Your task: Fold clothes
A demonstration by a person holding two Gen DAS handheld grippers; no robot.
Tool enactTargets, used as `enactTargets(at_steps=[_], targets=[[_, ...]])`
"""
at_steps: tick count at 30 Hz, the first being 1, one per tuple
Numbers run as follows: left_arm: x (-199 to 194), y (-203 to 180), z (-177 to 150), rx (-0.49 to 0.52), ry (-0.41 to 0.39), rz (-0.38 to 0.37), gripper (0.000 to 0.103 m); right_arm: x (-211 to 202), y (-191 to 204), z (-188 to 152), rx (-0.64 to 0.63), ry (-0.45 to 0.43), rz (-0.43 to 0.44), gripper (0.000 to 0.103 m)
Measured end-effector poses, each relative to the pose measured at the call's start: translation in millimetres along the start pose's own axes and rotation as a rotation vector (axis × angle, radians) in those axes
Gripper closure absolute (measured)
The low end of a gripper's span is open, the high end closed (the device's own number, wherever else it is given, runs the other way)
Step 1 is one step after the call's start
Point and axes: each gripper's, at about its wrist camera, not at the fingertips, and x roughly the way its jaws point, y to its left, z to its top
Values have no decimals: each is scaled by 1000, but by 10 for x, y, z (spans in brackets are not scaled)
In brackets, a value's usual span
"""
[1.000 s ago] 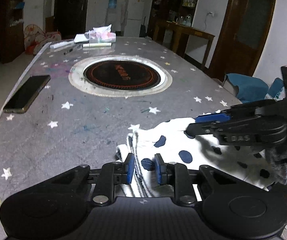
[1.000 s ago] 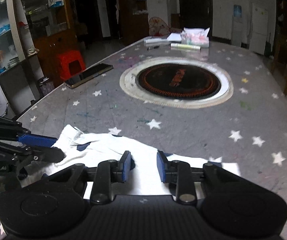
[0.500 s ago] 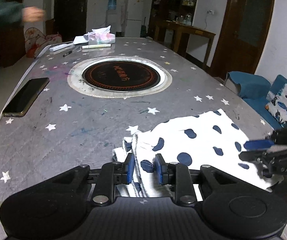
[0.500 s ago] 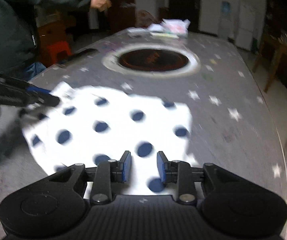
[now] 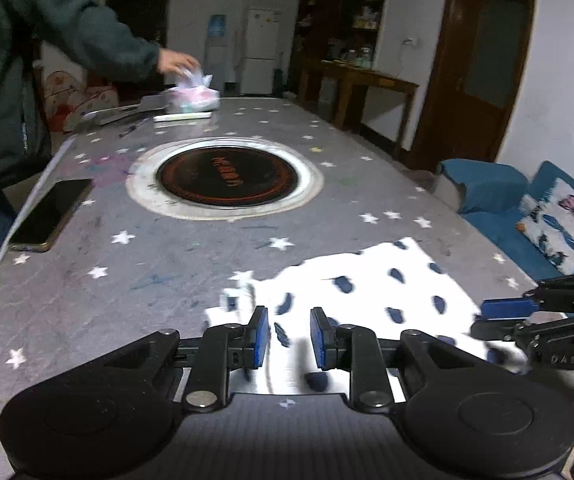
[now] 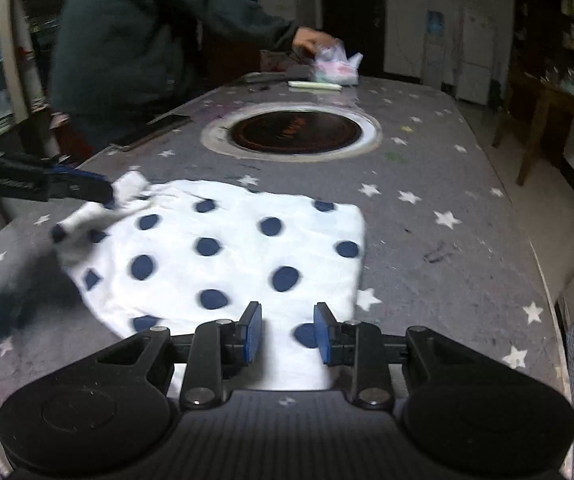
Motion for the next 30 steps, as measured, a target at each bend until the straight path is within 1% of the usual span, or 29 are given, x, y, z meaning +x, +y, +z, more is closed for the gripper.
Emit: enactTargets(at_steps=[4, 6, 8, 10, 13, 16, 21, 25, 30], targets=[[90, -142, -29, 31, 13, -26, 77, -52, 175, -13, -54, -2, 40, 74], [163, -165, -52, 39, 27, -16, 77, -4, 195, -71, -62, 21, 43, 74], [221, -142, -76, 40, 37, 11, 77, 41, 195, -142, -65, 48, 38, 74], [255, -94, -90, 22, 53, 27, 77, 21, 165, -186, -63, 63, 34, 74], [193, -55, -83, 12, 44, 26, 77, -63, 131, -131, -81, 50, 33, 74], [117, -76, -31, 19, 19, 19, 77, -66, 86, 22, -92, 22, 31, 74], [115, -142, 60, 20, 3, 16, 77, 159, -20, 304, -84, -6, 15, 74], [145, -161, 94, 26, 10, 17, 77, 453, -131, 462, -63, 11, -2, 74], [221, -176, 110, 39, 22, 15, 77, 782, -275, 530, -23, 51, -22, 74]])
